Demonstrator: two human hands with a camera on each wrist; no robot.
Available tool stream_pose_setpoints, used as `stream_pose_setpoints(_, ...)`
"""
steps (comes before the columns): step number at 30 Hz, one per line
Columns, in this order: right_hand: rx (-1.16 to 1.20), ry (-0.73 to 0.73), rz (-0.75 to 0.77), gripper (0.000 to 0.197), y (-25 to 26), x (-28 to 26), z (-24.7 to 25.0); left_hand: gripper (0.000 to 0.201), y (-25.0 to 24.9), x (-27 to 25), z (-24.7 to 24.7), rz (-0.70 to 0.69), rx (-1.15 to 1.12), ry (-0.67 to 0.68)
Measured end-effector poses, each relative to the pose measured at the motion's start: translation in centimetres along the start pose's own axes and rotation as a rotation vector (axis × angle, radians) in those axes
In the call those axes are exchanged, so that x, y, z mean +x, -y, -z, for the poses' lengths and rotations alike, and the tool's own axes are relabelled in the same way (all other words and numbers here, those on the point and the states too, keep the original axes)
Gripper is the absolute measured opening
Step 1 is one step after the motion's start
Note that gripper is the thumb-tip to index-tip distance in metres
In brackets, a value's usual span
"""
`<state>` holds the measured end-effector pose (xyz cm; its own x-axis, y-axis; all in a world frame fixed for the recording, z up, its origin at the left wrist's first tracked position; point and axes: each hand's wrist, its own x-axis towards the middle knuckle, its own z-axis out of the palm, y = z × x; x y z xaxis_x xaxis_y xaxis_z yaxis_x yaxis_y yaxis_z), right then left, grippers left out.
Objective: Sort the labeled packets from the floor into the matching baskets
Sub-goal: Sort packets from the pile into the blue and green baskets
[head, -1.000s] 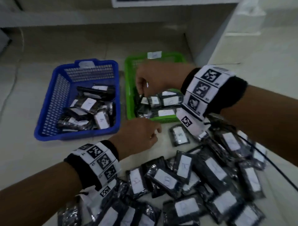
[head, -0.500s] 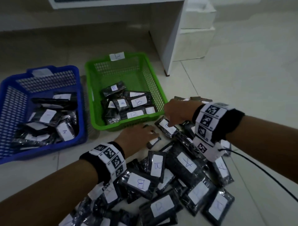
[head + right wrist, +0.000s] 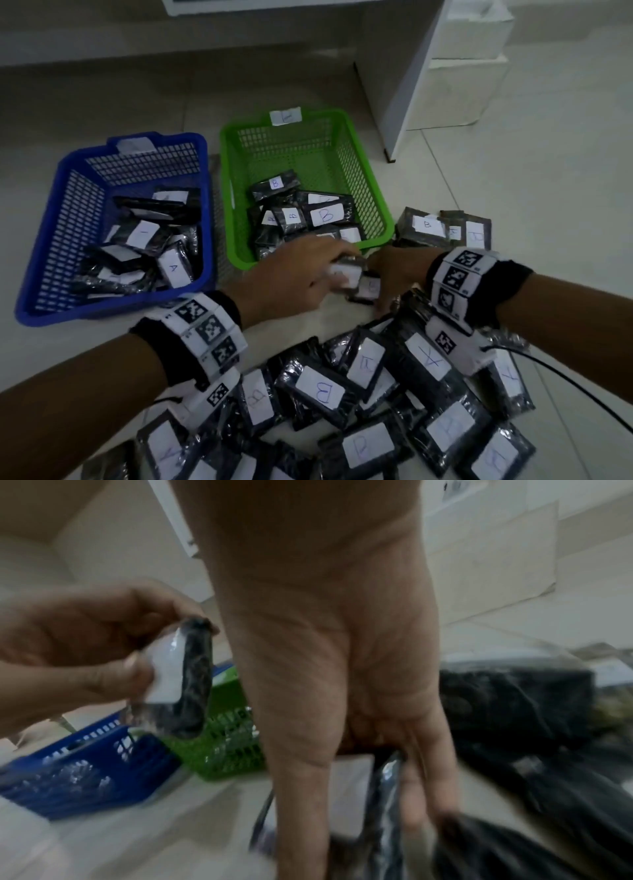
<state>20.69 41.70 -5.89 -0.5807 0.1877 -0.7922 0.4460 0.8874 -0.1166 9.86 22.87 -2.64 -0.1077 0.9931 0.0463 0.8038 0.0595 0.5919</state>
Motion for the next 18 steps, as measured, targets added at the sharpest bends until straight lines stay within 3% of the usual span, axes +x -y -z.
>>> stream_pose_setpoints(4,0.18,0.283,0.14,0.03,0.1,-1.8,4.1,0.041,2.3,1.5,2.7,0.155,-0.052,-0.312)
stream_pose_setpoints(6,0.312,0.323,0.215,0.031,0.1,-2.8,6.7,0.04,3.8,2.5,4.3,0.291,-0.095,-0.377)
stream_pose_setpoints(8,0.43,0.283,0.274,0.032,0.2,-3.6,9.9,0.036,5.4,3.7,6.1,0.334,-0.053,-0.41)
stream_pose_setpoints(10,0.525,0.152,0.279,0.029,0.2,-3.0,13.4,0.027,7.0,5.3,7.7,0.337,-0.021,-0.427)
stream_pose_setpoints(12,0.486,-0.059,0.214,0.041,0.2,-1.1,16.3,0.018,8.7,7.2,8.6,0.405,-0.014,-0.407)
stream_pose_setpoints(14,0.276,-0.333,0.095,0.056,0.3,1.3,17.8,0.02,10.4,9.1,8.4,0.535,-0.015,-0.326)
stream_pose_setpoints(16,0.128,-0.572,-0.02,0.053,0.7,3.9,17.9,0.026,11.7,10.5,7.6,0.641,-0.029,-0.255)
stream_pose_setpoints(18,0.142,-0.686,-0.076,0.046,1.1,5.8,17.3,0.038,12.0,11.3,6.6,0.691,-0.028,-0.227)
